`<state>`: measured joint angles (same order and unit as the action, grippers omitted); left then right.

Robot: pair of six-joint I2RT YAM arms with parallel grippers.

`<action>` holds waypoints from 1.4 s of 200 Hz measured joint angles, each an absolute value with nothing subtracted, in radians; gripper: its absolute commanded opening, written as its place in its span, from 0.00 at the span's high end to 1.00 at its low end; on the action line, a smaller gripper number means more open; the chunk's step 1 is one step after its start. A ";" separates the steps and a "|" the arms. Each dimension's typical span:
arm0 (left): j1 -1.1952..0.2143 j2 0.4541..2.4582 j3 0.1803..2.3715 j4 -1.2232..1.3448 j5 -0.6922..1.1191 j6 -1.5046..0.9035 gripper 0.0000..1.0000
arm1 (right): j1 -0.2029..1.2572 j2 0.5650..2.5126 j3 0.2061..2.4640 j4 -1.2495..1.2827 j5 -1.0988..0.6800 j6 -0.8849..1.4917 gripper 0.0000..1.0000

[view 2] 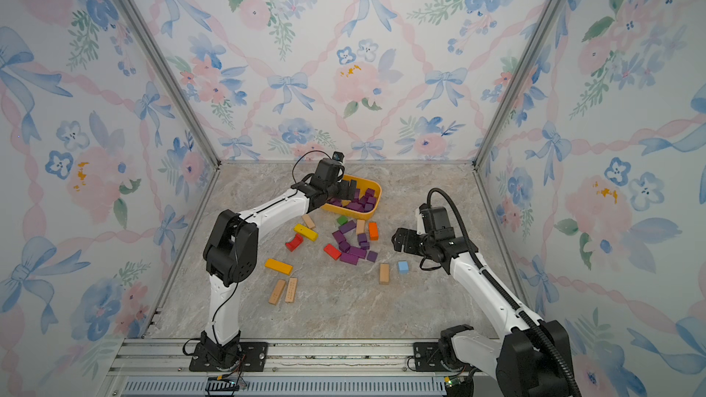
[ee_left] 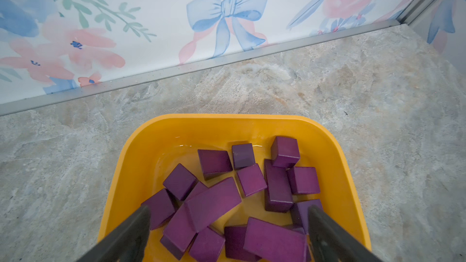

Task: Pick purple bricks into the storage bin
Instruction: Place the building block in the storage box, then pick up the building block from the center of the board.

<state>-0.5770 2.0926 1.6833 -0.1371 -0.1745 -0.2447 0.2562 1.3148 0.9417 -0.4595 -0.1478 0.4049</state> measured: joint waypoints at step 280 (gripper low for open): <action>-0.709 0.973 0.553 0.224 -0.259 -0.220 0.02 | 0.510 1.780 1.111 -0.429 -0.135 0.240 0.41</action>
<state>-0.7090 0.9733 0.5533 0.2237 -0.2588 -0.2203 0.5102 1.7798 1.1107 -0.4294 -0.1352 0.2401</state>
